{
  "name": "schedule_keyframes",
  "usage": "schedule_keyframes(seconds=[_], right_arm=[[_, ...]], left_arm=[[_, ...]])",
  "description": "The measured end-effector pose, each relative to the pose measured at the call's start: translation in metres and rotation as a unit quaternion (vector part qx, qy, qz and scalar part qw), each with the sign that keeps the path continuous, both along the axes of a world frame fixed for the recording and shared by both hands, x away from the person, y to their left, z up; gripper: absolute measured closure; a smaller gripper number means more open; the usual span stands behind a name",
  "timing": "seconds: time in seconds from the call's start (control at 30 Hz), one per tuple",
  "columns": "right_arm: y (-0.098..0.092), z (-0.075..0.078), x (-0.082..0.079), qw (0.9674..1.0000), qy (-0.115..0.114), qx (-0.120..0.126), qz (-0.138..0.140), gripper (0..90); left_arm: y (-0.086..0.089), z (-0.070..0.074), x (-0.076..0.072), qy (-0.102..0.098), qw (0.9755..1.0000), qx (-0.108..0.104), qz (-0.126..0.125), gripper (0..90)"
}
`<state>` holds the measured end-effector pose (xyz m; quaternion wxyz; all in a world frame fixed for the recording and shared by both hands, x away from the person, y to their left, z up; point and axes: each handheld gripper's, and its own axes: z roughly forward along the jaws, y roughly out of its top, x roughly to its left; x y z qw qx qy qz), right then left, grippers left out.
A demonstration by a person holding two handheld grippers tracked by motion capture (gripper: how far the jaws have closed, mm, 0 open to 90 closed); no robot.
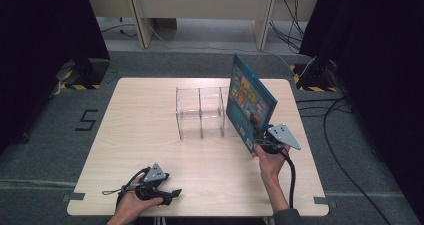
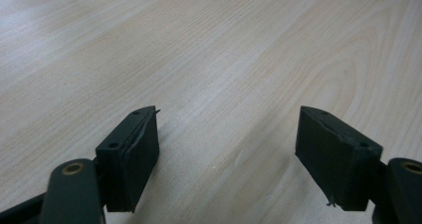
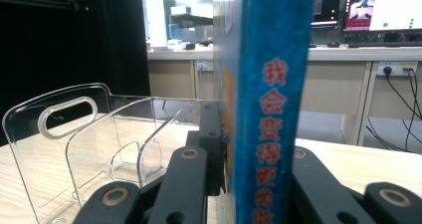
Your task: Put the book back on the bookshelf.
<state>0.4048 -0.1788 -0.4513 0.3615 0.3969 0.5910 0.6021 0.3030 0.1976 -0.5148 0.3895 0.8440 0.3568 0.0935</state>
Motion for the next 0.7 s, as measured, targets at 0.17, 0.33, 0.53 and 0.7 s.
schedule_keyframes(seconds=[0.17, 0.33, 0.53, 0.7], right_arm=[[-0.0015, 0.0010, -0.0009, 1.0000, -0.002, 0.002, -0.002, 79.4], [-0.0015, 0.0009, -0.0021, 1.0000, 0.003, 0.003, -0.007, 78.2], [-0.0012, -0.0012, -0.0040, 0.9998, 0.013, -0.001, -0.014, 76.0], [-0.0012, -0.0024, -0.0098, 0.9994, 0.031, -0.003, -0.013, 71.1]], left_arm=[[0.0000, 0.0000, -0.0001, 0.000, 1.0000, 0.000, 0.000, 24.5], [0.0000, 0.0000, 0.0000, -0.001, 1.0000, 0.001, 0.000, 24.5], [0.0000, 0.0000, -0.0002, -0.001, 1.0000, 0.000, 0.000, 24.5], [-0.0001, -0.0001, -0.0004, 0.000, 1.0000, 0.000, 0.000, 24.5]])
